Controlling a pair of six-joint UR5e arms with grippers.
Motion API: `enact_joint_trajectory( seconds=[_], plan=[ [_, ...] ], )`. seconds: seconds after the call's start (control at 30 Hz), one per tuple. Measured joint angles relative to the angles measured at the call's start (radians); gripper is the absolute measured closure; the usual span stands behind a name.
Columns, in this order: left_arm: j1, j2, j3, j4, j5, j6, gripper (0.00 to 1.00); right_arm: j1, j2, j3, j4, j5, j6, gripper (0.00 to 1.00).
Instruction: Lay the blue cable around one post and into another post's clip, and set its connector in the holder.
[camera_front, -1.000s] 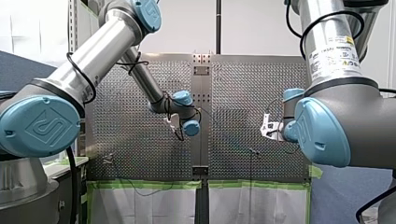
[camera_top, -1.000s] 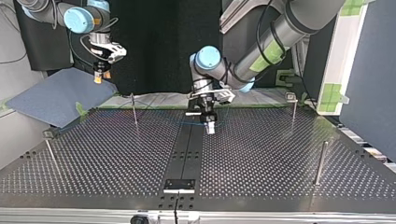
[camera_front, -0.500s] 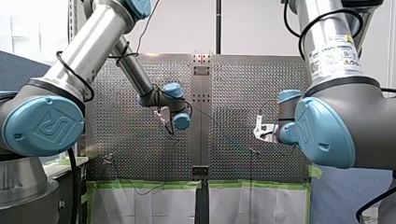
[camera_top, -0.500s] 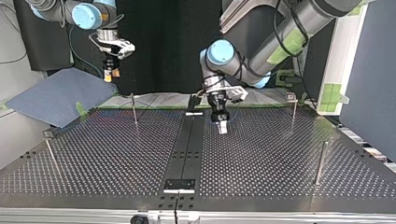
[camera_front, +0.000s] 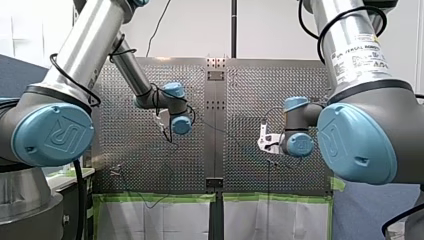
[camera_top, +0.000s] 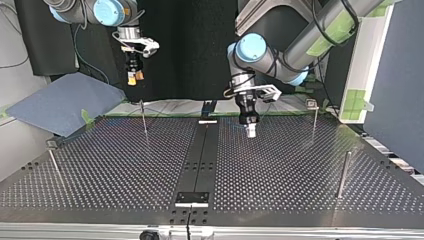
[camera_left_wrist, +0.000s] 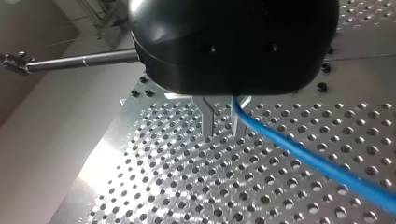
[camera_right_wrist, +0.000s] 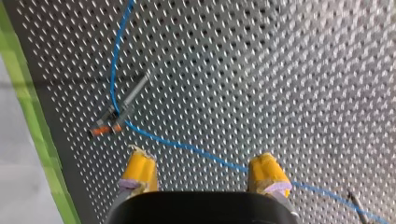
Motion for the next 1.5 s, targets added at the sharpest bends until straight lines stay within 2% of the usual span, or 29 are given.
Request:
enact_joint_trajectory(
  seconds=[0.33,0.53,0.9,1.0,1.2,1.5],
  plan=[
    [0.029,0.066,-0.099,-0.099,0.014,0.047,0.78,0.050,0.046,0.010,-0.022,0.009,-0.015,0.02],
    [0.049,0.093,-0.114,-0.137,0.034,0.066,0.78,0.081,0.093,0.010,-0.040,0.025,-0.030,0.02],
    [0.120,0.176,-0.115,-0.209,0.113,0.058,0.78,0.175,0.187,0.010,-0.100,0.108,-0.034,0.02],
    [0.141,0.196,-0.115,-0.228,0.136,0.064,0.78,0.198,0.215,0.010,-0.116,0.120,-0.036,0.02],
    [0.162,0.242,-0.115,-0.244,0.184,0.069,0.78,0.216,0.251,0.010,-0.136,0.128,-0.038,0.02],
    [0.189,0.265,-0.082,-0.310,0.267,0.062,0.78,0.221,0.269,0.010,-0.151,0.138,-0.034,0.02]
  ],
)
